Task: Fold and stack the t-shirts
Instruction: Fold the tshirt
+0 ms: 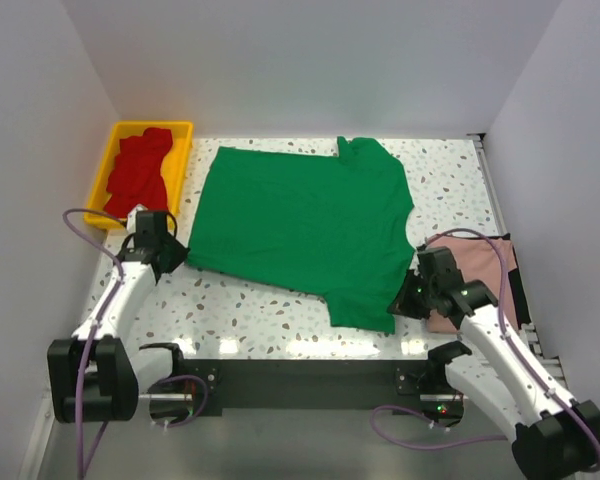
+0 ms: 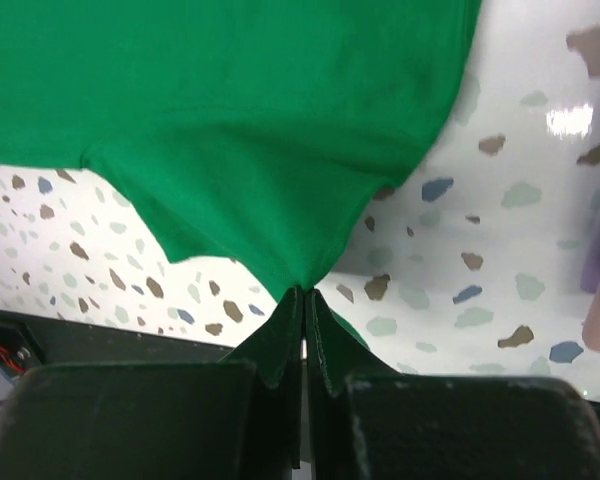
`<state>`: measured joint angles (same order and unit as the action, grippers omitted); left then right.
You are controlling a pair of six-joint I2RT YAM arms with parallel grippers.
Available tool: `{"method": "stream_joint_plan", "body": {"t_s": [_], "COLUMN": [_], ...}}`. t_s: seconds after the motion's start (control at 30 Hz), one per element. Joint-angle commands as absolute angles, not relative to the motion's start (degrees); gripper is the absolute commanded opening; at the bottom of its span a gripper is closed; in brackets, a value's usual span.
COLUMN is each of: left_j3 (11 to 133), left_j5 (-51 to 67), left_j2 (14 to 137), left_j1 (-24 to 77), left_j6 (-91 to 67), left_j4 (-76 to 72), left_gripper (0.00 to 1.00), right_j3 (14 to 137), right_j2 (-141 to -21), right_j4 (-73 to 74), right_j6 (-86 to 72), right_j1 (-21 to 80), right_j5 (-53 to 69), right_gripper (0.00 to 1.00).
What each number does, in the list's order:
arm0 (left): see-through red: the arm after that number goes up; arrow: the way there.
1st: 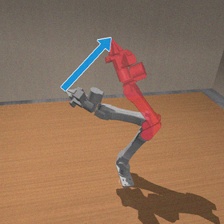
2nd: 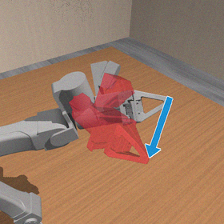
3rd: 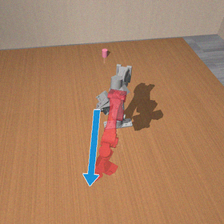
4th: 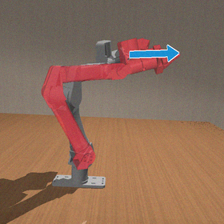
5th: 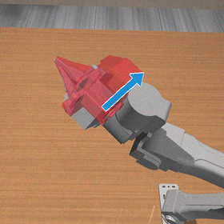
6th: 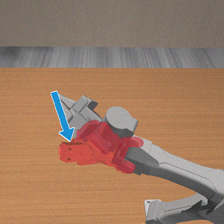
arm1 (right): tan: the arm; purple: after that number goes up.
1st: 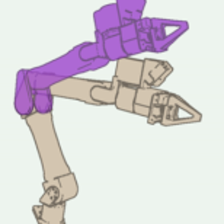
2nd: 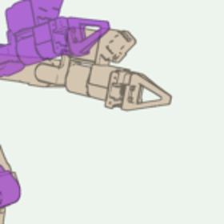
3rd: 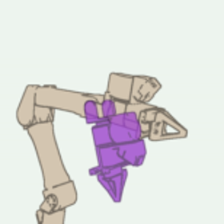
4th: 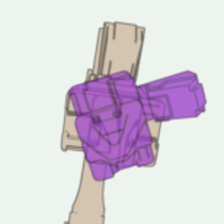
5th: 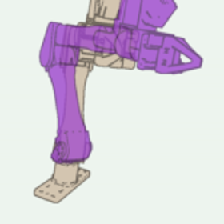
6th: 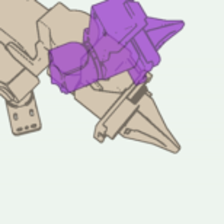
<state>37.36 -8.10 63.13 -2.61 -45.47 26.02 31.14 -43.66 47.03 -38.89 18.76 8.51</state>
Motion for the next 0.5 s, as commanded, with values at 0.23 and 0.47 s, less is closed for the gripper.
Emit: {"method": "stream_joint_plan", "body": {"t_s": [0.23, 0.47], "left_j3": [52.5, 60.5], "left_j5": [-4.0, -4.0], "left_j2": [83.6, 91.8], "left_j1": [-3.0, -2.9], "left_j6": [-44.5, -45.4], "left_j4": [19.1, 20.3], "left_gripper": [0.0, 0.0], "right_j3": [46.8, 55.0], "right_j2": [-63.7, -75.5], "right_j4": [34.9, 32.2], "right_j6": [-35.8, -33.6], "right_j1": [18.6, 15.4], "right_j5": [0.8, 1.8], "right_gripper": [0.0, 0.0]}}
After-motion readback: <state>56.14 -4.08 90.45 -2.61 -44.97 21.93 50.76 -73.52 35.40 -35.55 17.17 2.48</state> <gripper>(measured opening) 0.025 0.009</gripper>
